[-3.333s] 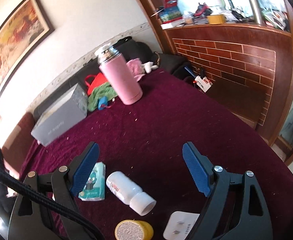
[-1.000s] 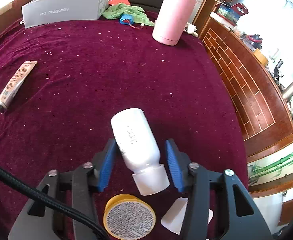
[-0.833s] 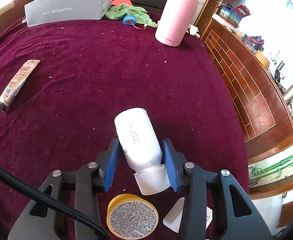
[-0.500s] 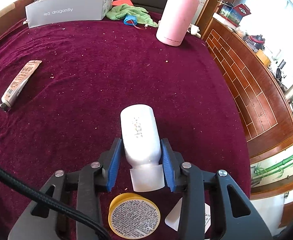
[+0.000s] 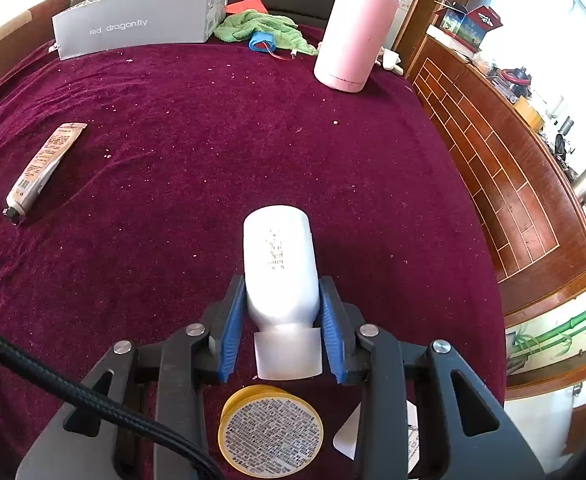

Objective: Organize objects
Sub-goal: 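Lift the tissue pack and white bottle off the table with both grippers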

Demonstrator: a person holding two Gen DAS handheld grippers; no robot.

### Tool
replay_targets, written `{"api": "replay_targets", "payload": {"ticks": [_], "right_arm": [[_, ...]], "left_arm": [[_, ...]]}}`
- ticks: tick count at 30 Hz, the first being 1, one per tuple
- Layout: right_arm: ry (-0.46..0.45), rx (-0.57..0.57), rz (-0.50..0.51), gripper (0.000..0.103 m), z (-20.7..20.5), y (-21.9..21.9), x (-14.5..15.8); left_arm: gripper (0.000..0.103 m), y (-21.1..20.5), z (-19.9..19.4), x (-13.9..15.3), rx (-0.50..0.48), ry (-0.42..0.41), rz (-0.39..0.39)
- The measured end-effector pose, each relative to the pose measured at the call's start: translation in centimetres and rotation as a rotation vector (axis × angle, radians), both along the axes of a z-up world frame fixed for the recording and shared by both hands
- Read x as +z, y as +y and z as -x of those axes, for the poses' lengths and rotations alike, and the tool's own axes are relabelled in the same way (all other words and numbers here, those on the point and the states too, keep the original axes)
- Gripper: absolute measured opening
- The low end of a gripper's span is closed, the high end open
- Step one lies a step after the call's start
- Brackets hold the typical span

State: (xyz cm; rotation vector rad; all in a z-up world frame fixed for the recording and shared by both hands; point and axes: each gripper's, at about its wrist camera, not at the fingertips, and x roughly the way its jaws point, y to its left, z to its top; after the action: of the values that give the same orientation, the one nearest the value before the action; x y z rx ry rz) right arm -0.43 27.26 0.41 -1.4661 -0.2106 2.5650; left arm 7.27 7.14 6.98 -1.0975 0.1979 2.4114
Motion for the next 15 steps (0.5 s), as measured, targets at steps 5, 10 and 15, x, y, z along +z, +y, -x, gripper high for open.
{"api": "replay_targets", "payload": {"ticks": [5, 10, 15], "right_arm": [[-0.001, 0.002, -0.004, 0.033, -0.05, -0.14, 0.01], [-0.001, 0.004, -0.002, 0.032, -0.18, -0.19, 0.00], [0.000, 0.001, 0.006, 0.033, -0.33, -0.19, 0.04]], "left_arm": [[0.009, -0.12, -0.12, 0.11, 0.004, 0.002, -0.005], [0.009, -0.18, -0.08, 0.09, 0.003, 0.001, -0.007], [0.009, -0.07, -0.16, 0.06, 0.000, 0.000, -0.007]]}}
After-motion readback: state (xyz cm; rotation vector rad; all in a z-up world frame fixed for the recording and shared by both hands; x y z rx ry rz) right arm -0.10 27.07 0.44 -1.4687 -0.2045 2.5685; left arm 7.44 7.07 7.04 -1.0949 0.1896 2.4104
